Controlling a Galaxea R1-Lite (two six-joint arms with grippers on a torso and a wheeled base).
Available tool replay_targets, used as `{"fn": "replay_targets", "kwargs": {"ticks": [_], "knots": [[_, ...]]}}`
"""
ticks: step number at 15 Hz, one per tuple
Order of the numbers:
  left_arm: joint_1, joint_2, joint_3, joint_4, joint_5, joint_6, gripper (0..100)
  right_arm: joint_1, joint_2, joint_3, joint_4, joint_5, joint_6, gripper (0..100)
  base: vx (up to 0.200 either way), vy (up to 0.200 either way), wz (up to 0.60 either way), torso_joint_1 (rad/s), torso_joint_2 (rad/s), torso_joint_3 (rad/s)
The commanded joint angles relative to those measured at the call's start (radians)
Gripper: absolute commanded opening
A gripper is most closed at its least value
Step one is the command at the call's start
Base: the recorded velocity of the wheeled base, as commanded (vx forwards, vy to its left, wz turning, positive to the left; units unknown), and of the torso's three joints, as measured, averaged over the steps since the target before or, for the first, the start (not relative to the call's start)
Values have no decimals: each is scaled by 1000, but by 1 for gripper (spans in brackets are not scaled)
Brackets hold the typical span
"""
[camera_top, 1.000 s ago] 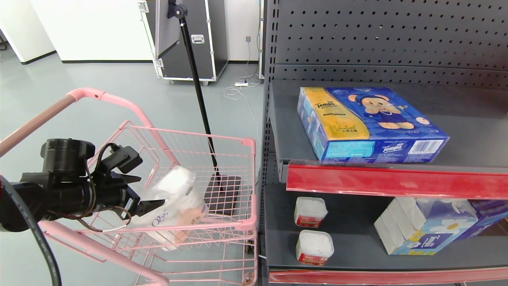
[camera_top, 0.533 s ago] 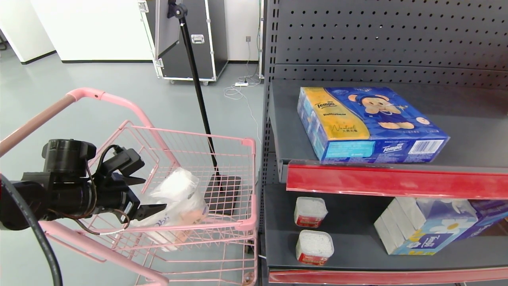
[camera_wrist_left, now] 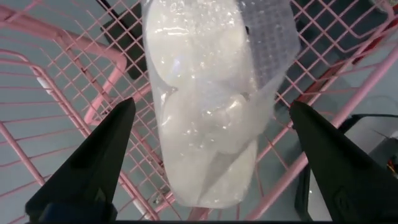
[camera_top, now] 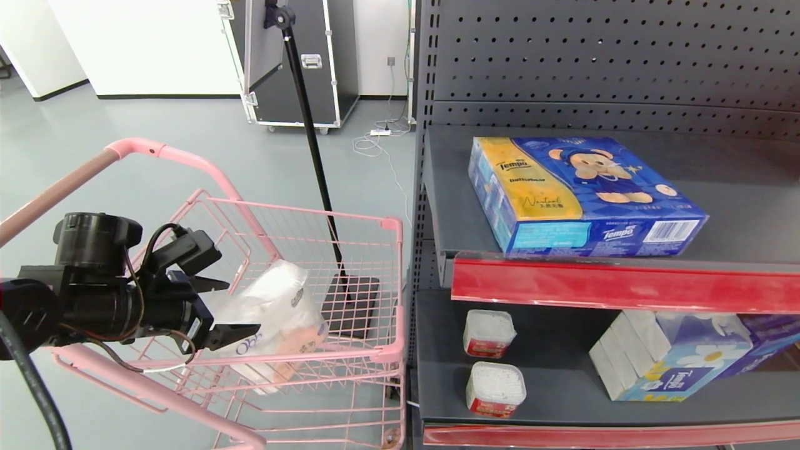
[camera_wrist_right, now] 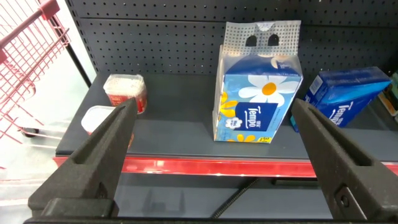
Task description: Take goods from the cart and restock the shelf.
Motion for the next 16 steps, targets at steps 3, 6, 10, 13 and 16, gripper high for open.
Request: {"fn": "replay_targets", "kwargs": {"ticks": [3, 6, 10, 13, 16], "knots": [[-1, 8, -1, 2, 1, 12, 100, 0, 2, 0, 0, 0, 0, 100, 0, 0, 0, 0, 0, 0], [-6, 42, 0, 3, 1, 46, 100, 0, 0, 0, 0, 0, 0, 100, 0, 0, 0, 0, 0, 0], [-24, 93, -8, 3, 8, 63, 100, 0, 2, 0, 0, 0, 0, 100, 0, 0, 0, 0, 0, 0], [-45, 131, -26, 3, 13, 61, 100, 0, 0, 0, 0, 0, 0, 100, 0, 0, 0, 0, 0, 0], [-67, 182, -41, 3, 19, 61, 100, 0, 0, 0, 0, 0, 0, 100, 0, 0, 0, 0, 0, 0]]}}
